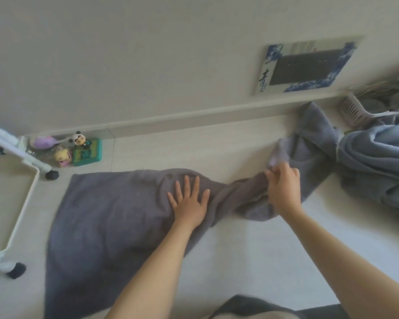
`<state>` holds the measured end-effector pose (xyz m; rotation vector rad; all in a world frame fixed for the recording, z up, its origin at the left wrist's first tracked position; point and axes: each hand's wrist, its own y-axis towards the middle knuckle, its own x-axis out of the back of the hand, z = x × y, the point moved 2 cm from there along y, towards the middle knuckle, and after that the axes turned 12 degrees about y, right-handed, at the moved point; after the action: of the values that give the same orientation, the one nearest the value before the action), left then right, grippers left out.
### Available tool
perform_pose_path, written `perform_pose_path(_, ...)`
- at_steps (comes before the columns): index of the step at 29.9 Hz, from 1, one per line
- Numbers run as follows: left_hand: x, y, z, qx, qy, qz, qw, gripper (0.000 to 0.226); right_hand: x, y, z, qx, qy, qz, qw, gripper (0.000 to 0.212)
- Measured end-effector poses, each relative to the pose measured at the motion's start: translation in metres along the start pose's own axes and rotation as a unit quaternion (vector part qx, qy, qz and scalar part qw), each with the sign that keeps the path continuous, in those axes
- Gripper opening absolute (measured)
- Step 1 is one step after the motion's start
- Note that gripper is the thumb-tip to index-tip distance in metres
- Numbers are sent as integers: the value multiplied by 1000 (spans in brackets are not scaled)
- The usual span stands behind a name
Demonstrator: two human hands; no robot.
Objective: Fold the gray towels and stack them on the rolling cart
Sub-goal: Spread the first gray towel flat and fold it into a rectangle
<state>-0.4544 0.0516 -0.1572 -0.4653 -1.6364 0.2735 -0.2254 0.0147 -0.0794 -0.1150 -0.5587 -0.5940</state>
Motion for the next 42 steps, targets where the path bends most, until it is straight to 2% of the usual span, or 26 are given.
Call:
perform_pose_path(2, 5, 7, 3, 14, -4, 4, 1000, 62, 27, -16, -11, -5, -2, -48, 999, 14)
perform_pose_path(5, 7, 10, 2, 39, -9, 6, 999, 64, 34, -51, -48, -8, -130, -17, 991, 17)
perform_pose_path(7, 8, 7, -6, 30, -7, -31, 999, 66, 33, -74, -68, -5, -216, -2, 976, 18)
perform_pose_path(10, 7, 1, -22, -38, 6, -124, 991, 61, 34, -83, -67, 14, -247, -35, 968, 17)
perform_pose_path(12, 10, -3, -36, -114, -23, -159, 980, 62, 33, -78, -56, 58, -212, -41, 975, 29)
perform_pose_path(15, 11, -3, -56, -205, -55, -117, 970, 54, 19, -59, -38, 134, -151, 22, 979, 38)
perform_pose_path(17, 13, -5, -62, -199, -113, -66, 971, 43, 7, -42, -27, 143, -108, 93, 979, 41)
perform_pose_path(20, 21, -8, -62, -135, -236, -33, 962, 42, -10, -15, -19, 52, -66, 220, 972, 36)
perform_pose_path(24, 27, -4, -63, -135, -232, 19, 963, 47, -34, 5, -25, -7, -206, 371, 906, 35)
perform_pose_path(26, 25, 1, -62, -134, -207, 49, 968, 47, -38, 10, -26, -26, -182, 380, 907, 28)
perform_pose_path(28, 23, 5, -61, -131, -204, 72, 967, 48, -32, 14, -22, -55, -90, 389, 915, 18)
perform_pose_path(30, 23, 9, -59, -131, -199, 87, 967, 50, -20, 20, -14, -79, -39, 416, 905, 18)
perform_pose_path(32, 23, 12, -56, -135, -175, 95, 971, 49, -8, 25, -8, -43, -84, 448, 889, 26)
perform_pose_path(34, 25, 14, -52, -145, -169, 81, 972, 48, 3, 26, -4, 9, -172, 464, 869, 42)
perform_pose_path(37, 29, 17, -49, -151, -154, 70, 974, 48, 25, 22, -1, 58, -287, 436, 851, 61)
perform_pose_path(40, 24, 23, -46, -155, -64, 68, 983, 46, 45, 9, 6, 161, -214, 406, 874, 50)
perform_pose_path(42, 20, 28, -46, -157, -27, 59, 986, 47, 60, -6, 15, 170, -155, 392, 891, 42)
